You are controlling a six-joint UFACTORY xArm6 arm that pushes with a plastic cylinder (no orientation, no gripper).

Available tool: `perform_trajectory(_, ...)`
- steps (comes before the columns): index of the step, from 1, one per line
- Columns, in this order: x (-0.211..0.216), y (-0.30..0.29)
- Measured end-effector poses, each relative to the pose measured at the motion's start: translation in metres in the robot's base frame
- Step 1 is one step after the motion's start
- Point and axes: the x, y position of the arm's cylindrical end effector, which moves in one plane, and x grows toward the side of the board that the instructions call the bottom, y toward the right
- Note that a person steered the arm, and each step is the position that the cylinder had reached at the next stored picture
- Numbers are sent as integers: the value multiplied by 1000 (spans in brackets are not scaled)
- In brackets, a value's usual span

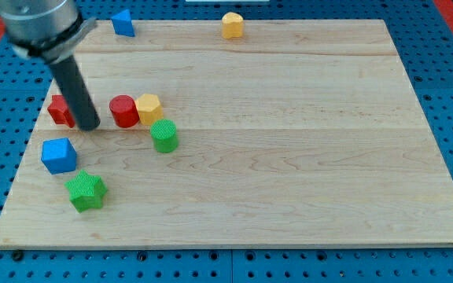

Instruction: Push green circle towards the top right

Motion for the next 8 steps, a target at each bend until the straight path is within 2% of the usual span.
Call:
perform_trajectory(1,18,91)
perform_trajectory(2,-13,196)
perform_trajectory(3,-97,222)
perform_trajectory(4,-140,315)
perform_trajectory(8,-160,389)
